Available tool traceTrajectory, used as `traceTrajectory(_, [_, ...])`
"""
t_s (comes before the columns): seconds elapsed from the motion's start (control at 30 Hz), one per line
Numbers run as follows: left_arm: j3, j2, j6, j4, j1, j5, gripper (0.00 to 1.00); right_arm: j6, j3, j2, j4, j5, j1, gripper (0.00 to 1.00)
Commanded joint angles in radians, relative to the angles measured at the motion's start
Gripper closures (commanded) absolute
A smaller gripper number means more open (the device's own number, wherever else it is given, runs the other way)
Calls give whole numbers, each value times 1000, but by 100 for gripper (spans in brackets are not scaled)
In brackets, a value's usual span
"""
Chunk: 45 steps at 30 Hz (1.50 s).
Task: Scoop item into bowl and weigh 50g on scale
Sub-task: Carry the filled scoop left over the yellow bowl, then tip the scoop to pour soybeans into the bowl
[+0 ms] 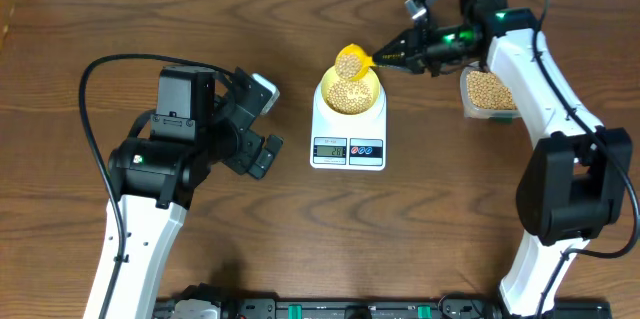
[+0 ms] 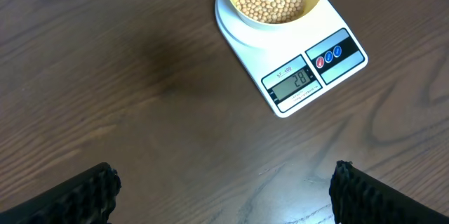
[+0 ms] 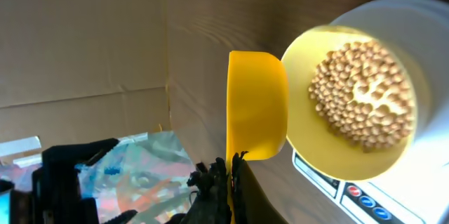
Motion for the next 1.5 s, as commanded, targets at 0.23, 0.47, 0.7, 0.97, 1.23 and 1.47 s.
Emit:
traceTrajectory(0.23, [-1,4,13,-3,4,15,2,48,3,12,-3,199,34,99])
traceTrajectory(0.47, [-1,4,13,-3,4,15,2,-26,52,12,-21,266,80,99])
traceTrajectory(0.7, [-1,4,13,-3,4,15,2,-80,182,12,-182,336,89,99])
traceTrajectory(0.97, [-1,4,13,-3,4,15,2,-138,273,12,-315,415,101,99])
traceTrajectory(1.23, [-1,4,13,-3,4,15,3,-148,278,12,-368,529,139,99])
traceTrajectory(1.47, [-1,4,13,-3,4,15,2,-164,278,12,-360,635,171,99])
